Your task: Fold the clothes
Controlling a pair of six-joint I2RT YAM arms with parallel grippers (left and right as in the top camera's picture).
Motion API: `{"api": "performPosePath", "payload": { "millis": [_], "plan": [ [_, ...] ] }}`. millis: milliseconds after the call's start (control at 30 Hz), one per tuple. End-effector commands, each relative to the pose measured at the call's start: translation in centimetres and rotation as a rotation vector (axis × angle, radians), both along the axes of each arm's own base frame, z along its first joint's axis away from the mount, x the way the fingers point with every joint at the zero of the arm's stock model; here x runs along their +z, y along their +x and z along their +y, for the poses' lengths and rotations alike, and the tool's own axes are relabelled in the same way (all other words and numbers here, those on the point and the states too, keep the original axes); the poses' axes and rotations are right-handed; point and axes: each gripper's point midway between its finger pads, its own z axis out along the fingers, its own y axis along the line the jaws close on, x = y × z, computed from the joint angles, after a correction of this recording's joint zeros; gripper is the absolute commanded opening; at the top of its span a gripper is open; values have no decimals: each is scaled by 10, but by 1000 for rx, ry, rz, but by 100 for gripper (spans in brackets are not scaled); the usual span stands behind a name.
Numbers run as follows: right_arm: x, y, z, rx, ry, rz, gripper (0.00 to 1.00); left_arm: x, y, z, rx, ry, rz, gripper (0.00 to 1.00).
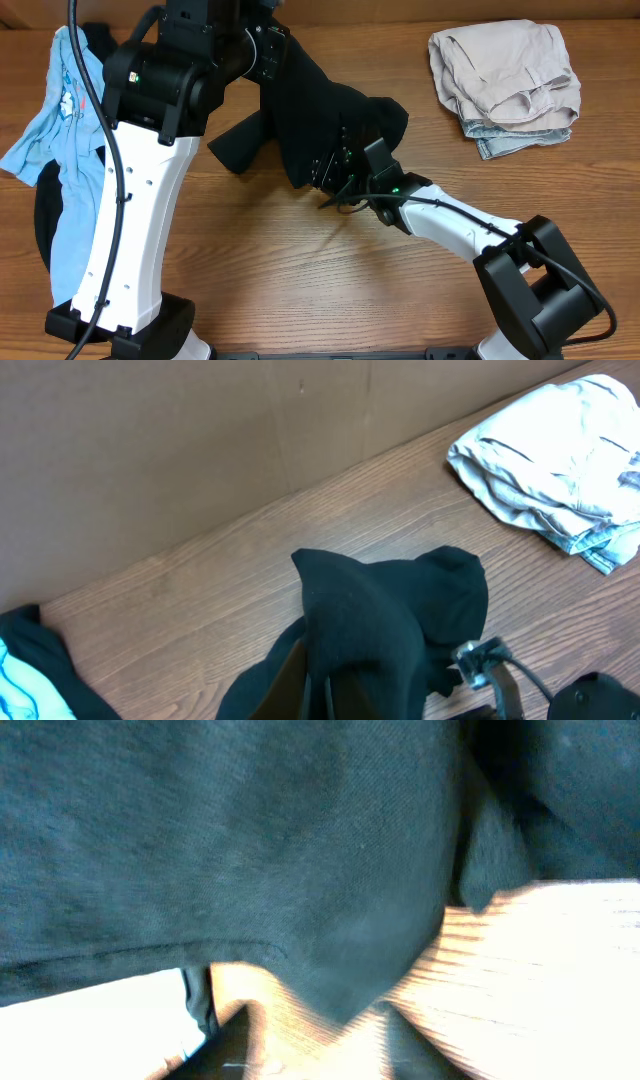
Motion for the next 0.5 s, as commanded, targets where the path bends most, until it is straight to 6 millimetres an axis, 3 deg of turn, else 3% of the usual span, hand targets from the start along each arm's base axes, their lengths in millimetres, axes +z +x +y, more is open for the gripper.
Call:
{"api": "performPosePath", "payload": {
  "millis": [0,67,233,267,367,467],
  "plan": [
    [-6,2,-2,9,-36,-34,17,22,-4,4,24,-28,-53,4],
    [-6,5,-5,13,-42,-46,4,22,-4,5,28,-27,-56,4],
    [-7,5,-9,30,-54,-53,4,23,-2,8,43,-19,-64,4],
    [-9,5,-11,25,-63,-45,7,23,-2,8,43,-18,-64,4],
    [-19,4,-20,-27,-103,-1,34,23,-2,8,43,-18,-63,4],
    [-29,4,-32,-107,-144,50,50,23,-2,7,42,-19,-64,4]
  ]
}}
